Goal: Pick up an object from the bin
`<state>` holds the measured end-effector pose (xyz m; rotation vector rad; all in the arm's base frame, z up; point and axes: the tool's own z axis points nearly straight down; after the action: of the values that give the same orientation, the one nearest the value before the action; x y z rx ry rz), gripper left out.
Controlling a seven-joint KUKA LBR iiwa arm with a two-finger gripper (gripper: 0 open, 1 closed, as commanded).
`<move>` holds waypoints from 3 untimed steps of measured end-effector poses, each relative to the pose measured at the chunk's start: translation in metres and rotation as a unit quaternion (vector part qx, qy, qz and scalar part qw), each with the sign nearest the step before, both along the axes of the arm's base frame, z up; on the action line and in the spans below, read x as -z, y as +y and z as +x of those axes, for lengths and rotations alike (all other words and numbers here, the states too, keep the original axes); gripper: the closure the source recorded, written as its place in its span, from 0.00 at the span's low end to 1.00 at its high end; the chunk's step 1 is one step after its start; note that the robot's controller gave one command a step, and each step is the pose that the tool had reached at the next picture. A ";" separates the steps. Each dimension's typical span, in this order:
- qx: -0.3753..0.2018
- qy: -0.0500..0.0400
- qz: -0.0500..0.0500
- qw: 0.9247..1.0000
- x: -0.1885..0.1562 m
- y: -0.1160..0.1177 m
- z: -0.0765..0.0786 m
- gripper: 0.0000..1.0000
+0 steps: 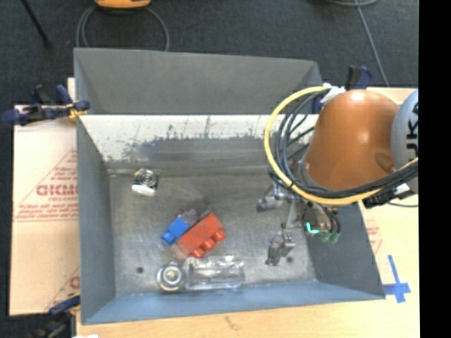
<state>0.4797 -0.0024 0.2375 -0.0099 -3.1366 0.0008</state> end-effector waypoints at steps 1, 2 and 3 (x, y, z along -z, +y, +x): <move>-0.159 -0.011 0.000 0.987 0.133 0.054 0.036 0.00; -0.192 -0.006 0.000 0.981 0.136 0.079 0.083 0.00; -0.196 -0.004 0.000 0.981 0.129 0.088 0.102 0.00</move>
Offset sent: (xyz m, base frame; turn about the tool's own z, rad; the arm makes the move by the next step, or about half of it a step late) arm 0.0366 0.0652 -0.1675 -0.3557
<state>0.5820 0.0859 0.1085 0.6075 -3.0853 0.0013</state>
